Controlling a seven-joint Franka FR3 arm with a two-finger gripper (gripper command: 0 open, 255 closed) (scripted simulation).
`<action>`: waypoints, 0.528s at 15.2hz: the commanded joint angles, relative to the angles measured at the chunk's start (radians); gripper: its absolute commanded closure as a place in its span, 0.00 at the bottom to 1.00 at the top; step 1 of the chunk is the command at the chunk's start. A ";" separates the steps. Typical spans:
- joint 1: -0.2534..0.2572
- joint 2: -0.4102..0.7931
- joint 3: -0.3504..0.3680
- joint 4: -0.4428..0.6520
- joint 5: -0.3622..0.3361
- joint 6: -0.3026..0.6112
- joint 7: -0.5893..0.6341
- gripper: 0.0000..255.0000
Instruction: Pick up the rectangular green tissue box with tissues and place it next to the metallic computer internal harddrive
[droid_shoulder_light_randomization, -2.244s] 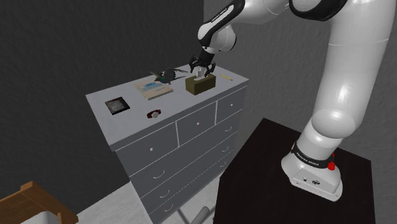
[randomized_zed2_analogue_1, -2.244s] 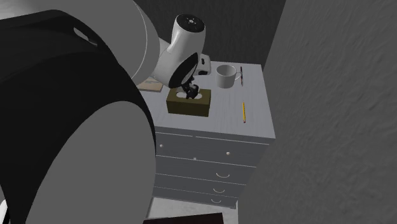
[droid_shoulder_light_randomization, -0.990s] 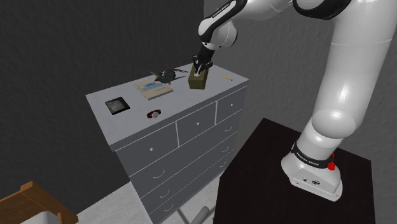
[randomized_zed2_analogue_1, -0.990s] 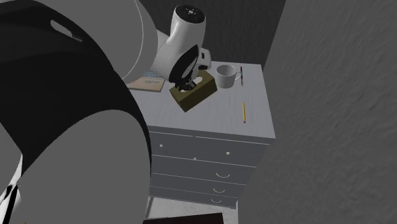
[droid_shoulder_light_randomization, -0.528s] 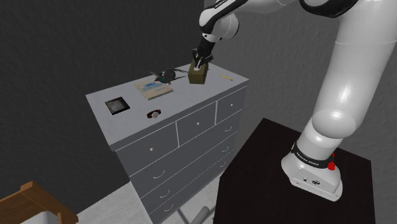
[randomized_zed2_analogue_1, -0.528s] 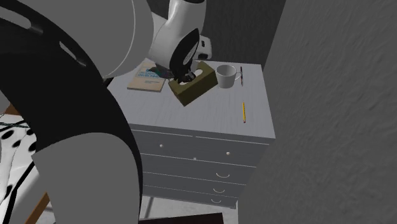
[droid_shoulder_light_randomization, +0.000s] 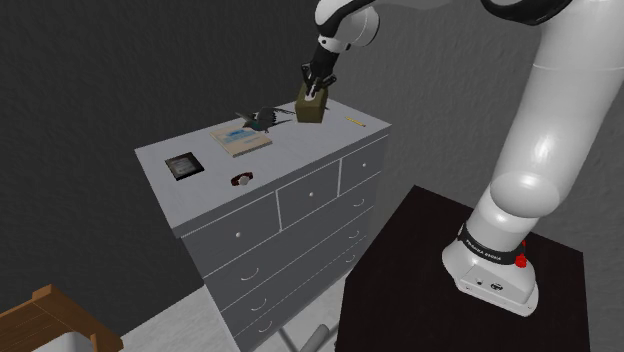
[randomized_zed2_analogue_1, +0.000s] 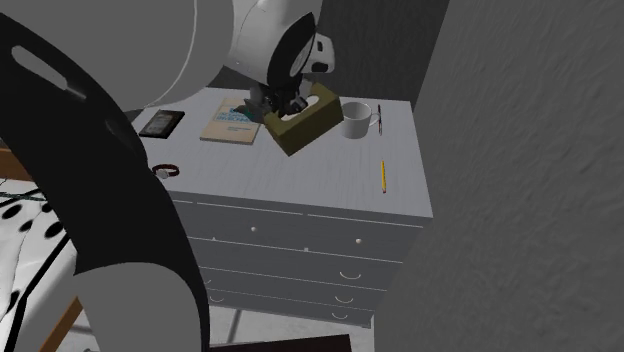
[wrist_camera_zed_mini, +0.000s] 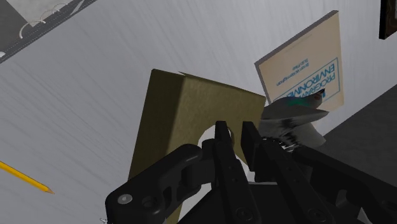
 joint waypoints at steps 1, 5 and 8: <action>0.000 -0.008 -0.002 0.018 -0.009 -0.025 0.011 1.00; 0.000 -0.022 -0.005 0.053 -0.025 -0.073 0.030 1.00; 0.000 -0.031 -0.007 0.083 -0.035 -0.108 0.043 1.00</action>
